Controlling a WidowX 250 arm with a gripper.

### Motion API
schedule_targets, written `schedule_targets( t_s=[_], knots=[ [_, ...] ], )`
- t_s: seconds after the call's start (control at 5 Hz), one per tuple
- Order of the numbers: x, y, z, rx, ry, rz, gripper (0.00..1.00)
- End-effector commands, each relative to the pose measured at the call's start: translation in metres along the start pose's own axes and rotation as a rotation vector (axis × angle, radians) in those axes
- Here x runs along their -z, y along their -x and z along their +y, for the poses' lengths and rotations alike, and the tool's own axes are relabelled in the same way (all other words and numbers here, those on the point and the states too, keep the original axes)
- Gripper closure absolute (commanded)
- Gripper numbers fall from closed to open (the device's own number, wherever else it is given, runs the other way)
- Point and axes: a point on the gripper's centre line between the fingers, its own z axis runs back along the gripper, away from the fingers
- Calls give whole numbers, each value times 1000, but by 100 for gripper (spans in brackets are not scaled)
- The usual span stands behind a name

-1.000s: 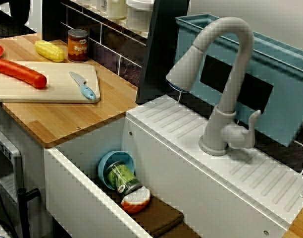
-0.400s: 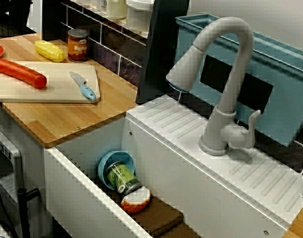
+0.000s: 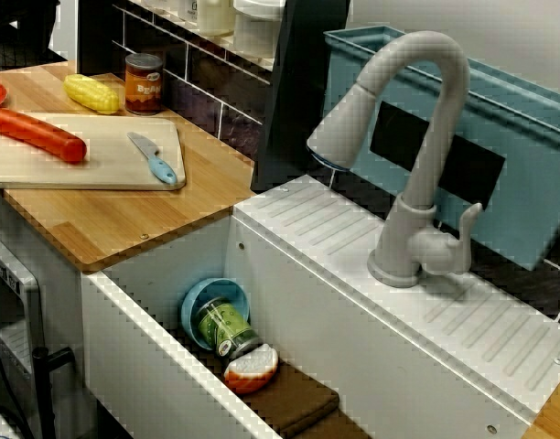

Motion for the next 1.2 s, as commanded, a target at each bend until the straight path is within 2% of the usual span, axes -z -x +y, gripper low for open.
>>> schedule_targets(
  t_s=[0.0,0.2,0.4,0.8,1.0],
  knots=[
    [-2,-7,-1,-58,24,-28,0],
    [-9,2,-4,-1,54,-2,0],
    [-23,20,-5,56,105,46,0],
    [-61,70,-7,184,200,202,0],
    [-62,83,-10,207,207,211,0]
  ],
)
